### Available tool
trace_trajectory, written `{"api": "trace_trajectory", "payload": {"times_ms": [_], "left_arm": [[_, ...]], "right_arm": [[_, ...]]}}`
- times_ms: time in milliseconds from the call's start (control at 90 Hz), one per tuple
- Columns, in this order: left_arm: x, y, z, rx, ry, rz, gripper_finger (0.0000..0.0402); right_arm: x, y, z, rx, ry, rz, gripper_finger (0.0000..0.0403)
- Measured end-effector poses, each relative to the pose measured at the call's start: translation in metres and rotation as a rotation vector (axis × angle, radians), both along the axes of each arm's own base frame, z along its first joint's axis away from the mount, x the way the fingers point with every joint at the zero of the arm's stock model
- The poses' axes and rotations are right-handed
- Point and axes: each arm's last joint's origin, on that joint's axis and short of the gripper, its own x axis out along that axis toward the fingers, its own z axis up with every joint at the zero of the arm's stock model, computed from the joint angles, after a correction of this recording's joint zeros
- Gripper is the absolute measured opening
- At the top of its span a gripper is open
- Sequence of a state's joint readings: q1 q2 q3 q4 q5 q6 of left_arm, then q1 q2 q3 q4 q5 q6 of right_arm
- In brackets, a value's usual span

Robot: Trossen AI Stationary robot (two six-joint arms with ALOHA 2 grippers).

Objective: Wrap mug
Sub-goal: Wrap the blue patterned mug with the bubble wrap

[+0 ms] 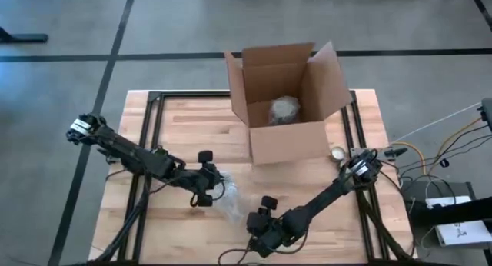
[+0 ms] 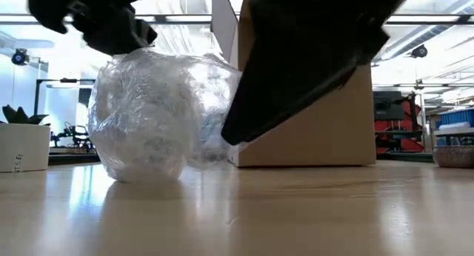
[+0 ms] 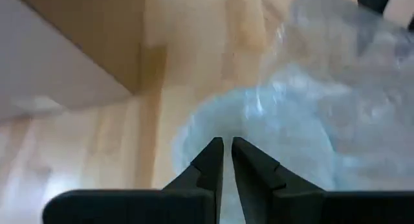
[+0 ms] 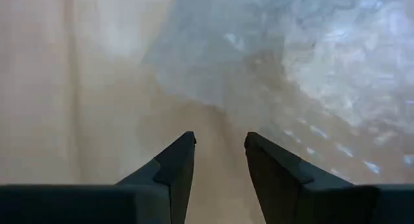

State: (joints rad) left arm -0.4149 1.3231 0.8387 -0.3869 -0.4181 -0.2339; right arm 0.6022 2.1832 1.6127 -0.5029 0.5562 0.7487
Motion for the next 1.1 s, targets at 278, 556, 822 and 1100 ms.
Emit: {"api": "trace_trajectory", "payload": {"times_ms": [278, 556, 822, 1100], "left_arm": [[-0.001, -0.002, -0.014, -0.075, 0.077, -0.021, 0.0020], [0.004, -0.005, -0.022, -0.065, 0.102, -0.046, 0.0020], [0.007, -0.005, -0.022, -0.058, 0.086, -0.059, 0.0020], [0.006, -0.005, -0.018, -0.063, 0.066, -0.067, 0.0020]], "right_arm": [[0.021, -0.010, -0.001, -0.111, -0.155, -0.016, 0.0107], [0.040, -0.027, 0.030, -0.244, -0.190, 0.035, 0.0090], [0.061, -0.040, 0.057, -0.363, -0.204, 0.100, 0.0074], [0.074, -0.068, 0.060, -0.379, -0.182, 0.062, 0.0060]]}}
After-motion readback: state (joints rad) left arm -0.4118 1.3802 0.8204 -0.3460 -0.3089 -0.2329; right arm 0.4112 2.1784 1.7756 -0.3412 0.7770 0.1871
